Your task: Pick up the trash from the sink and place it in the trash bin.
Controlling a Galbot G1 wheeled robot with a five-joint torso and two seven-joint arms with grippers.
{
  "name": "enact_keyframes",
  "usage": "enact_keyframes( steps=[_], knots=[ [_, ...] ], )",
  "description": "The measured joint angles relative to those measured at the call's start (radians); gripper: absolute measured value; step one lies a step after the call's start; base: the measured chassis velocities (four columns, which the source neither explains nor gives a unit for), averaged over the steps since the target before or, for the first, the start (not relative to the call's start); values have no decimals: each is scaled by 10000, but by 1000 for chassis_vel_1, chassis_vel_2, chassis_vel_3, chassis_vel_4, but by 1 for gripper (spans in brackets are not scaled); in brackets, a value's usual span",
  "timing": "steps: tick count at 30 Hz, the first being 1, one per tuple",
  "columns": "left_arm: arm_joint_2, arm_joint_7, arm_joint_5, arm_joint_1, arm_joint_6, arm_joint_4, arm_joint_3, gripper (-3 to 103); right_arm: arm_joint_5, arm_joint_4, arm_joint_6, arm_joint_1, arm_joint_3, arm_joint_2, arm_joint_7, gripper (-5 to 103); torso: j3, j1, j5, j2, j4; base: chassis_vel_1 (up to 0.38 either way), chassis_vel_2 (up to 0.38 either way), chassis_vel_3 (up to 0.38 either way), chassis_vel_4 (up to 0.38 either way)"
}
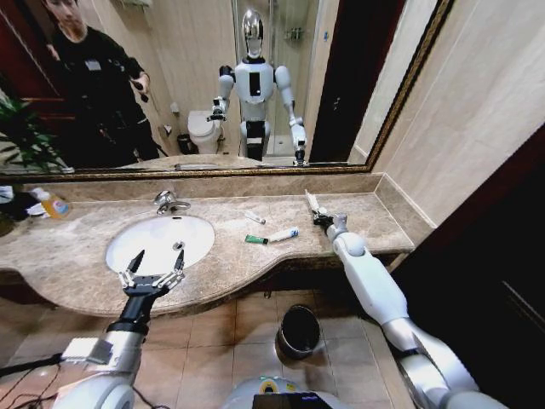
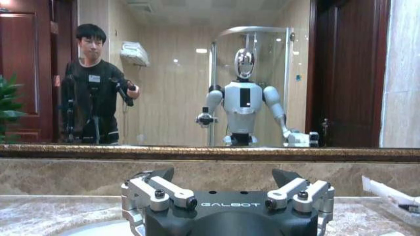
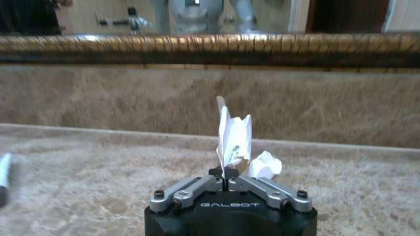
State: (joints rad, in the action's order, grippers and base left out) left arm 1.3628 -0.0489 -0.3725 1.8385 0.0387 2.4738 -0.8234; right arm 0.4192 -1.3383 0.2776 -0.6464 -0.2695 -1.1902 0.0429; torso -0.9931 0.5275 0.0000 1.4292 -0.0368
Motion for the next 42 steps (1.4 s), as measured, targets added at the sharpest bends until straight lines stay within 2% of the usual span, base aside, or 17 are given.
enact_keyframes(
  steps=[9, 11, 15, 21, 24, 26, 28, 29, 30, 33, 34, 38, 40, 42],
  knots=[
    [1, 2, 0, 0, 0, 0, -1, 100, 247, -2245, -21, -1791, -668, 592, -202, 0, 1, 0, -1, 0, -1, 0, 0, 0, 0],
    [1, 3, 0, 0, 0, 0, -1, 100, 515, -3335, 1, -2763, -994, 874, -299, 0, 0, 0, 1, 0, 1, 0, 0, 0, 0],
    [0, 0, 0, 0, -1, 0, 0, 100, 808, -4679, 134, -3705, -1366, 1049, -436, 0, 1, -2, 2, 1, 0, 0, 0, 0, 0],
    [0, 1, 0, 0, 0, 0, 0, 100, 1118, -6402, 523, -5362, -2221, 979, -706, 0, 1, -1, -1, 0, -2, 0, 0, 0, 0],
    [-1, -1, 0, 1, 0, 0, 0, 100, 1046, -7360, 720, -7089, -3040, 759, -154, 0, 2, -2, 2, 1, 3, 0, 0, 0, 0],
    [0, 0, 1, 0, 0, 0, 0, 100, 1023, -7548, 696, -7454, -3211, 666, -38, 0, 2, -2, -3, 1, 2, 0, 0, 0, 0],
    [0, 0, 0, 0, 0, 0, 0, 100, 898, -7863, 453, -8244, -3527, 432, 303, 0, 2, -2, 0, 1, 1, 0, 0, 0, 0],
    [0, 1, 0, 0, -1, 1, 0, 100, 680, -7989, 166, -8778, -3743, 208, 742, 0, 2, -2, -3, 1, 0, 0, 0, 0, 0],
    [0, 1, 0, 0, -1, 1, 0, 100, 680, -7989, 166, -8778, -3743, 208, 742, 0, 2, -2, -3, 1, 0, 0, 0, 0, 0],
    [0, 1, 0, 0, 0, 1, 0, 100, -78, -7849, -761, -9964, -3961, -359, 1780, 0, 1, -1, -3, 1, 1, 0, 0, 0, 0],
    [0, 1, 0, 0, 0, 1, 0, 100, -78, -7849, -761, -9964, -3961, -359, 1780, 0, 1, -1, -3, 1, 1, 0, 0, 0, 0],
    [0, 1, 0, 0, 0, 0, 0, 100, -700, -7002, -2246, -11025, -3836, -1026, 2230, 0, 1, -2, 0, 0, 0, 0, 0, 0, 0],
    [1, 0, 0, 0, 0, 0, 0, 100, -751, -6891, -2429, -11113, -3813, -1081, 2288, 0, 1, -2, -1, 0, 0, 0, 0, 0, 0],
    [1, 0, 0, 0, 0, 0, 0, 100, -1083, -6222, -3188, -11358, -3657, -1275, 2554, 0, 1, -1, -3, 0, 1, 0, 0, 0, 0]
  ],
)
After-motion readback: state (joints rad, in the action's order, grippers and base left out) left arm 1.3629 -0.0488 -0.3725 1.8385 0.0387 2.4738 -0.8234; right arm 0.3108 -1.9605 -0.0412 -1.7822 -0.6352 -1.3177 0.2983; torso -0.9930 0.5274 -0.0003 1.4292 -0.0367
